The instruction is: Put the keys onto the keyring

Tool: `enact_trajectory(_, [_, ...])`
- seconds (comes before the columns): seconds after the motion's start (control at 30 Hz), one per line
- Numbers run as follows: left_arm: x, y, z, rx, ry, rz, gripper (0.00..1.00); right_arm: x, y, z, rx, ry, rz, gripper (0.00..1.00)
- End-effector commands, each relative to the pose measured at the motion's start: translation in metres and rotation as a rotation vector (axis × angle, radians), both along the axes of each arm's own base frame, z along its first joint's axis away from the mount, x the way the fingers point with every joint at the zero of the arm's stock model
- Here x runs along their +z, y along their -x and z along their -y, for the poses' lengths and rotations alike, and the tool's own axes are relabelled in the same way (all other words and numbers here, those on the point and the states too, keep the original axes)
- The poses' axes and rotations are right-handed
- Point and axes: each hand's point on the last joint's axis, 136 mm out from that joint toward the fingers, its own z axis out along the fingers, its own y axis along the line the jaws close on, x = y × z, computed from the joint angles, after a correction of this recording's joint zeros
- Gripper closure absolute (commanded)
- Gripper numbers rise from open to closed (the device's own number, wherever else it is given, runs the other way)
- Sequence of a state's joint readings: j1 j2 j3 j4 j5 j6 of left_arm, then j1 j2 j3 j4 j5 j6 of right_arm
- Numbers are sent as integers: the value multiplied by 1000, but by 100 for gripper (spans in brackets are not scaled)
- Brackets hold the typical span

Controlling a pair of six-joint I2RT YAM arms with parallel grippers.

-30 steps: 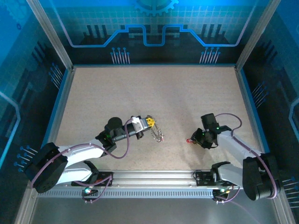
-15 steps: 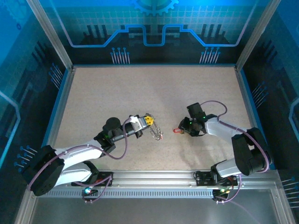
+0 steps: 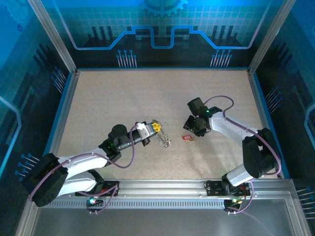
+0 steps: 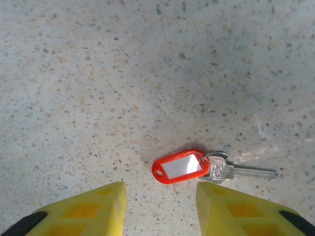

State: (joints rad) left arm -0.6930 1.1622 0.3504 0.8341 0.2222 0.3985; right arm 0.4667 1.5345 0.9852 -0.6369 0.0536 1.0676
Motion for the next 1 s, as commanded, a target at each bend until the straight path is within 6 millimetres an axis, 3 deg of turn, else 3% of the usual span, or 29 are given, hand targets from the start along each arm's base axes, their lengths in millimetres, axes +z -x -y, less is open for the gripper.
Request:
enact_trajectory(0.0, [15, 0, -5, 21, 26, 60, 100, -15, 13, 13, -86, 110, -112, 56])
enact_trajectory(0.23, [12, 1, -11, 38, 10, 63, 100, -39, 18, 16, -107, 169, -162, 56])
enact_trajectory(0.37, [15, 1, -13, 44, 19, 64, 100, -49, 19, 12, -99, 172, -187, 62])
enact_trajectory(0.6, [15, 2, -13, 41, 19, 60, 100, -51, 22, 26, -111, 244, -190, 65])
enact_trajectory(0.77, [14, 1, -12, 37, 16, 59, 100, -48, 23, 29, -108, 263, -179, 77])
enact_trajectory(0.97, [17, -1, -10, 35, 20, 63, 100, -44, 22, 31, -97, 278, -166, 82])
